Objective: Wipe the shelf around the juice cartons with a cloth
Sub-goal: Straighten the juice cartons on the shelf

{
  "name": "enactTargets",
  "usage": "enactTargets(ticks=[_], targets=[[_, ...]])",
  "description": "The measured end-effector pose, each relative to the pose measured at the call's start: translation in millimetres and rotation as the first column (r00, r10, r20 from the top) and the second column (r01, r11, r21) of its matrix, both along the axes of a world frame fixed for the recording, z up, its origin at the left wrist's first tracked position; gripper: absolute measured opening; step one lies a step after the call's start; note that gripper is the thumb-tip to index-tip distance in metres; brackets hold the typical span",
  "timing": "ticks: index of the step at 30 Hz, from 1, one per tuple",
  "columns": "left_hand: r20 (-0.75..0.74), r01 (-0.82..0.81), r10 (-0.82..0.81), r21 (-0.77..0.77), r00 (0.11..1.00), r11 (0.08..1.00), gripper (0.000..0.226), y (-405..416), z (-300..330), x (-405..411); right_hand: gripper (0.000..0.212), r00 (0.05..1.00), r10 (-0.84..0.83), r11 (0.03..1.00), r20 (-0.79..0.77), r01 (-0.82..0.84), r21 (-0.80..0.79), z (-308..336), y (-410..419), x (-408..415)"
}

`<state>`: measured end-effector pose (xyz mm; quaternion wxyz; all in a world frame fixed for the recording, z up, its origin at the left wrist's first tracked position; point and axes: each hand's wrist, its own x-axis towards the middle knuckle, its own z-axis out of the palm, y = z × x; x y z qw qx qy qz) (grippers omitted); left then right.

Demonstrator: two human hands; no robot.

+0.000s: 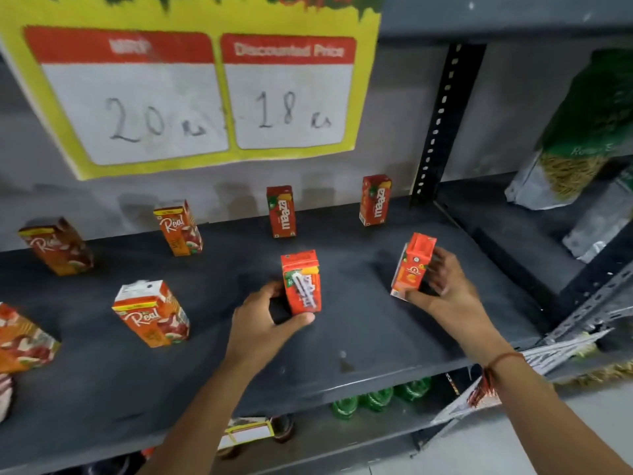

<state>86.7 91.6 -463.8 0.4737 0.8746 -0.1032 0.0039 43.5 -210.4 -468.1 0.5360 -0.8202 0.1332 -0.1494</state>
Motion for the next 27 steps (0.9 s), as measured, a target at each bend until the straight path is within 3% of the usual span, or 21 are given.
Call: enactTargets(ticks=[6, 10, 15, 20, 27], targets=[[0.009, -0.007, 0.007, -0.011, 1.0, 1.0, 0.036, 0, 0, -1, 0.047, 0.998, -0.059, 0.99, 0.038, 0.063, -0.128, 0, 11, 1], [0.008, -0.03, 0.03, 0.01, 1.0, 0.999, 0.035, 0, 1, -1, 0.034, 0.983, -0.153, 0.964, 0.1, 0.171, -0.203, 0, 22, 2], [0.0, -0.043, 0.043, 0.014, 0.999, 0.999, 0.045, -2, 0, 0, 0.042, 0.96, -0.253, 0.918, 0.12, 0.278, -0.282, -1, 34, 2], [0.008, -0.052, 0.051, 0.023, 0.999, 0.998, 0.039, -2, -2, 2, 0.047, 0.939, -0.309, 0.866, 0.152, 0.344, -0.363, -1, 38, 2], [0.011, -0.047, 0.047, 0.025, 0.999, 0.999, 0.044, -2, -4, 4, 0.048, 0.93, -0.333, 0.85, 0.154, 0.367, -0.378, 1, 43, -1]])
